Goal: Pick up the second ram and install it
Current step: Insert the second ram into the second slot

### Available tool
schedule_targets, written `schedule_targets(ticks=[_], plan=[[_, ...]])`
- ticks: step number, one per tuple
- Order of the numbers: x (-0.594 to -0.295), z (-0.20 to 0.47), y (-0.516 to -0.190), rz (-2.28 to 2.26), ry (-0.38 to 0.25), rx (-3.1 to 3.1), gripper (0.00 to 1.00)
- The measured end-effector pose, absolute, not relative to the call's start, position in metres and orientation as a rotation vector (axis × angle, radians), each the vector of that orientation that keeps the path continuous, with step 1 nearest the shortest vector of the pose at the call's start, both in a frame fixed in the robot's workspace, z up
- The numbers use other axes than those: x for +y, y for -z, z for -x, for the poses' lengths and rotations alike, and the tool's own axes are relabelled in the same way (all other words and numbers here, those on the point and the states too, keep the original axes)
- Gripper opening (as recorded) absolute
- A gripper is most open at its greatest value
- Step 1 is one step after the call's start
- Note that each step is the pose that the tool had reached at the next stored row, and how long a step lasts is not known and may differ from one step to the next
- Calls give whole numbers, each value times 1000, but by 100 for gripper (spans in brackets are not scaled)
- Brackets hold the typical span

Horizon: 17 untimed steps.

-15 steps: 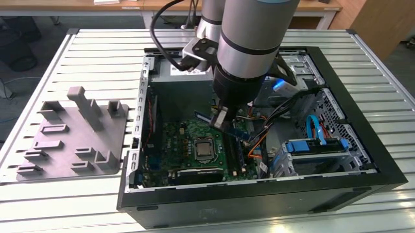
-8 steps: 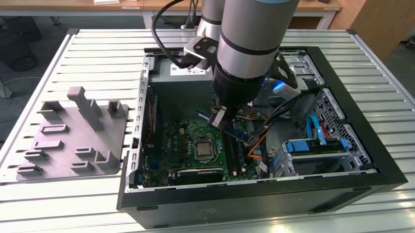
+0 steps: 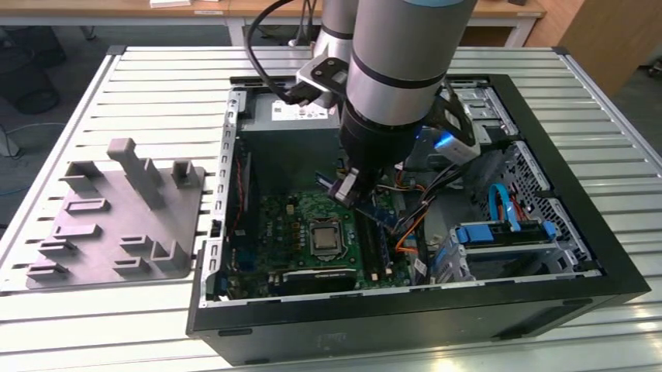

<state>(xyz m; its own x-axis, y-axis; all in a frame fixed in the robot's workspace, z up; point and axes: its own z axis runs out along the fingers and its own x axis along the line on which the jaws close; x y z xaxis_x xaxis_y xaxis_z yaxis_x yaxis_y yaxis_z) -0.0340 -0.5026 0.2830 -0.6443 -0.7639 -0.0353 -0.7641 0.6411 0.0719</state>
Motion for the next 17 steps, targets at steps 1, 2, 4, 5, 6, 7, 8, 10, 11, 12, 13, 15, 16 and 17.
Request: schedule_targets(ticks=[1,2,4,5,6,7,8,10,11,12,13,15,16,17], plan=[[-503,34,-283,1310,-126,2850,14],[-503,34,-283,1297,-126,2856,14],[-503,34,-283,1271,-126,2867,14],[-503,34,-283,1258,-126,2872,14],[-503,34,-283,1245,-126,2877,14],[-503,34,-283,1232,-126,2882,14],[-503,34,-283,1220,-126,2887,14],[-503,34,-283,1193,-125,2898,14],[-503,34,-283,1179,-125,2903,14],[-503,34,-283,1165,-125,2908,14],[-503,34,-283,1152,-125,2913,14],[-503,34,-283,1125,-125,2923,14],[-503,34,-283,1112,-125,2928,14],[-503,34,-283,1098,-125,2932,14]])
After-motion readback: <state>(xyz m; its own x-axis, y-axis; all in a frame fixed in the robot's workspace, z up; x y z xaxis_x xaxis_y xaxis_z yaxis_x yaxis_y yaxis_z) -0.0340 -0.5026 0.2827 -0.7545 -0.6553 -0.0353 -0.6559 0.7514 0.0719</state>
